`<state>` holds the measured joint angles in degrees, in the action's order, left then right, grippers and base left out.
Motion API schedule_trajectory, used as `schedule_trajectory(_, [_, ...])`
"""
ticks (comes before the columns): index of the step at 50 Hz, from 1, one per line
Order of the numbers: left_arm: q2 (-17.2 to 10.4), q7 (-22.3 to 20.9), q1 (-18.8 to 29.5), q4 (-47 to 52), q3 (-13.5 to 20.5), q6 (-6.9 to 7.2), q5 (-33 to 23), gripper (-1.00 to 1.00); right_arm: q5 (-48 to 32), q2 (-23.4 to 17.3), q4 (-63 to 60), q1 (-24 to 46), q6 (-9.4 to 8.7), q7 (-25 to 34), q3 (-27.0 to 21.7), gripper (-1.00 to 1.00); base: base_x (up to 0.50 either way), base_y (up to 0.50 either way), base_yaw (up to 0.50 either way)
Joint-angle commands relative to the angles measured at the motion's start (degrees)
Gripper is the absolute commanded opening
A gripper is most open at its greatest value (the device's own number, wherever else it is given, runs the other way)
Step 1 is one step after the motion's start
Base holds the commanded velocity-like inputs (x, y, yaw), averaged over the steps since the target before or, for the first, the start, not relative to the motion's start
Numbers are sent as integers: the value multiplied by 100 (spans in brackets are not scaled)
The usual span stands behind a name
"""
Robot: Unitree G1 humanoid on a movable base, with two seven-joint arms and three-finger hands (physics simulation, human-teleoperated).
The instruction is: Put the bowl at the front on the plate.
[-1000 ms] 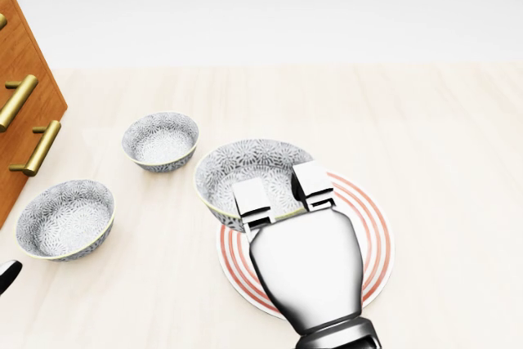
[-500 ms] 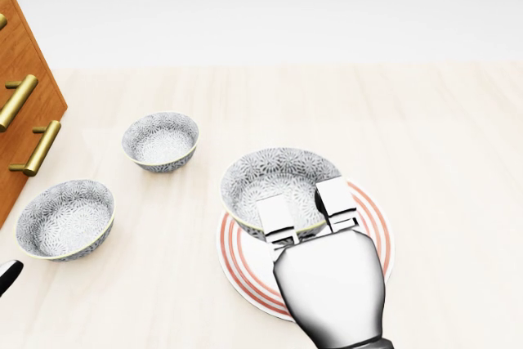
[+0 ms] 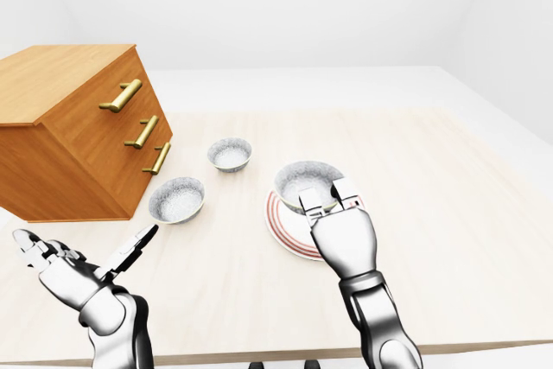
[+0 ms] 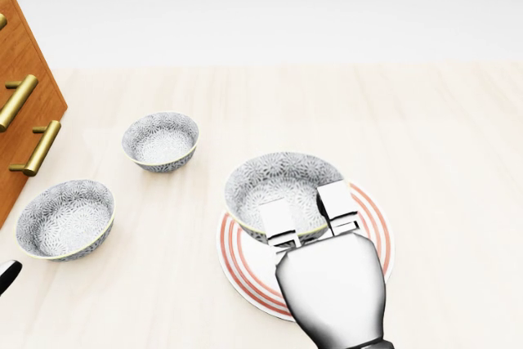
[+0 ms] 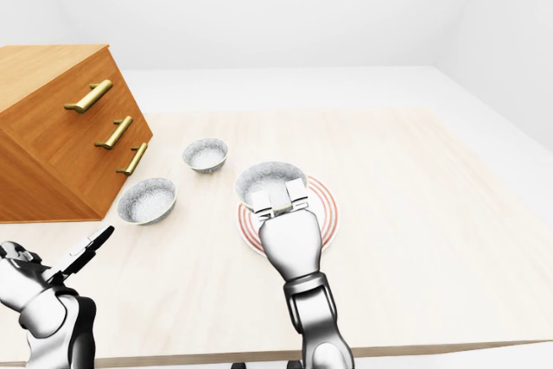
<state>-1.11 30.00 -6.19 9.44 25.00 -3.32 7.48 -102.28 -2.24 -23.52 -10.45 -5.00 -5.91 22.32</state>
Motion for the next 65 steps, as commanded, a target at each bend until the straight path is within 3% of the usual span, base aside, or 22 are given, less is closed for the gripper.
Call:
schedule_trajectory(1, [10,0,1,13,6,19,-21,100,-319,-23,24,17,0,-34,-83,-100,0,0,0])
schedule_trajectory(4, [10,0,-9,45,6,47,-30,100,-363,-20,21,11,0,-115,-118,-100,0,0,0])
schedule_trajectory(8, [-3,0,43,-125,-11,-75,-39,100,-455,-8,187,24,0,-388,-173,-100,0,0,0])
schedule_trajectory(15, [11,0,-33,139,9,110,-1,100,-318,31,536,45,0,-704,-215,-100,0,0,0])
schedule_trajectory(21, [31,0,-34,153,33,111,-2,100,-252,51,871,112,0,-933,-232,-100,0,0,0])
schedule_trajectory(23, [30,0,-11,74,29,51,-12,100,-228,57,956,131,0,-1003,-230,-100,0,0,0])
schedule_trajectory(27, [40,0,-53,186,37,122,2,100,-158,53,1127,167,0,-1179,-260,-100,0,0,0])
schedule_trajectory(37, [23,0,-3,62,16,50,-19,100,68,48,1522,169,0,-1812,-421,-100,0,0,0])
schedule_trajectory(44, [23,0,-16,92,18,68,-19,100,140,30,1566,134,0,-1956,-445,-100,0,0,0])
schedule_trajectory(47, [10,0,18,-24,11,-14,-24,100,222,13,1683,154,0,-2031,-478,-100,0,0,0])
schedule_trajectory(51, [4,0,5,23,3,27,-23,100,255,-10,1684,139,0,-2037,-520,-100,0,0,0])
schedule_trajectory(57, [-17,0,50,-114,-14,-60,-35,100,337,-18,1712,143,0,-2104,-603,-100,0,0,0])
schedule_trajectory(65, [-14,0,15,-1,-18,23,-26,100,464,-6,1845,63,0,-2335,-614,-100,0,0,0])
